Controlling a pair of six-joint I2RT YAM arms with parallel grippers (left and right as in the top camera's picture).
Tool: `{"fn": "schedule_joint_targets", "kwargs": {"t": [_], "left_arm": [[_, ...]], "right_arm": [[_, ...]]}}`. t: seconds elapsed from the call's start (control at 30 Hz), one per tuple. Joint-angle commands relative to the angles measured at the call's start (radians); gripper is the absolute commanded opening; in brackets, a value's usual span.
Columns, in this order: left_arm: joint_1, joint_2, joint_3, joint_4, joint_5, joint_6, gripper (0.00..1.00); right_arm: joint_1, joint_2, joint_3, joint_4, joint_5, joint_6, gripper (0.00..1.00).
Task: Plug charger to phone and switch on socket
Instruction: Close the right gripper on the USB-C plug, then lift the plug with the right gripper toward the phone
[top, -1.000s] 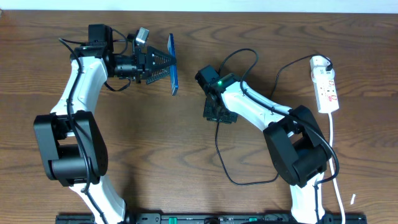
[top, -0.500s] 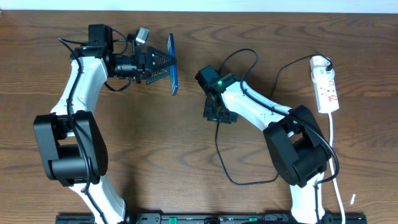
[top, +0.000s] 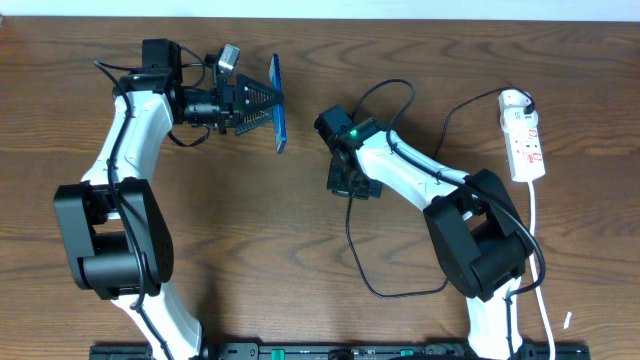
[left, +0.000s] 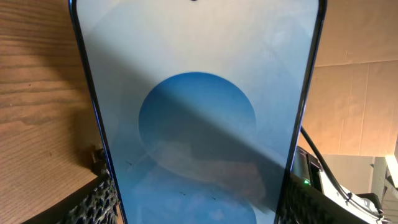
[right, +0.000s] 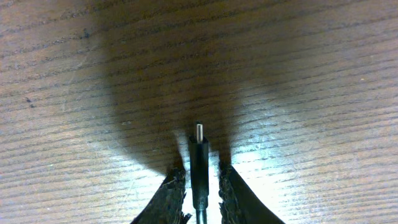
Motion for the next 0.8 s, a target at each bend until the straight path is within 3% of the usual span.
{"fn": "schedule_joint_targets", "kwargs": {"t": [0.0,0.2,0.33,0.77], "left_arm": [[0.005,-0.028,-0.006,0.001,0.047,0.02,0.07],[0.006,-0.028,-0.006,0.001,0.047,0.02,0.07],[0.005,-0.028,-0.006,0.001,0.047,0.02,0.07],[0.006,-0.028,-0.006,0.001,0.047,0.02,0.07]], "right_arm": [[0.007,0.033,0.001,-0.002,-0.011,0.024,0.16],[0.007,0.033,0.001,-0.002,-0.011,0.024,0.12],[0.007,0.033,0.001,-0.002,-0.011,0.024,0.01],[-0.002,0.033,0.002,-0.003,-0.029,-0.004,0.01]]}}
